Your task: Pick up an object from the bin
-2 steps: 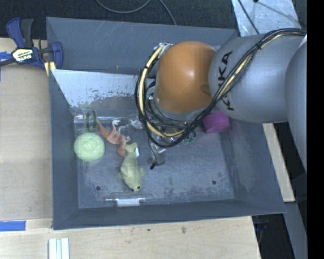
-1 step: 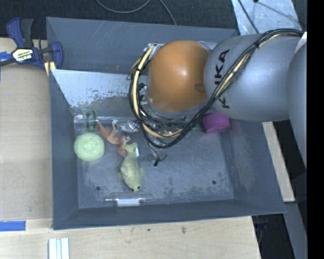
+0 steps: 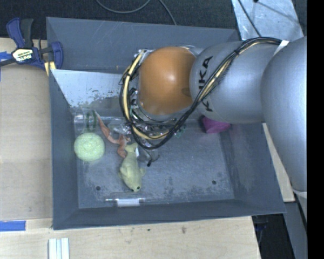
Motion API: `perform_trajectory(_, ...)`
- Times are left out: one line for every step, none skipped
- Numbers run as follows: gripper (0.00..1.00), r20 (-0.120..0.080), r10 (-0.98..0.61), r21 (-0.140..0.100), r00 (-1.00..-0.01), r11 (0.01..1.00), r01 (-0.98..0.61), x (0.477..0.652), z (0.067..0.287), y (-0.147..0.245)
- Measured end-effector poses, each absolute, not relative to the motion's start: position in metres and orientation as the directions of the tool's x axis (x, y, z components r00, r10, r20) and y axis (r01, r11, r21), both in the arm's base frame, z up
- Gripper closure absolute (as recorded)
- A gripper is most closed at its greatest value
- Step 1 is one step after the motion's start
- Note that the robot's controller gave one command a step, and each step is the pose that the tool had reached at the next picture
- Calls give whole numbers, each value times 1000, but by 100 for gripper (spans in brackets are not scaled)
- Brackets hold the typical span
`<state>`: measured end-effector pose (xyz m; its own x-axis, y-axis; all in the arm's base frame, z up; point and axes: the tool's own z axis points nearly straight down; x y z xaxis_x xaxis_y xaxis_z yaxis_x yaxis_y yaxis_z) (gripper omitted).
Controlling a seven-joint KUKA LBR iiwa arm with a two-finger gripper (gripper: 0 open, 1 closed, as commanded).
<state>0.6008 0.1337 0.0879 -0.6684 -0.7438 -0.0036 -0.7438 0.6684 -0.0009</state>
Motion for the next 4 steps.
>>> perform_trajectory(100,-6,-939,-7,-345,345,-939,606,73,149)
perform_trajectory(100,-6,-938,-6,-346,346,-938,606,73,149)
perform_trajectory(100,-6,-938,-6,-347,347,-938,606,74,148)
perform_trajectory(100,-4,-938,-2,-348,348,-938,605,77,148)
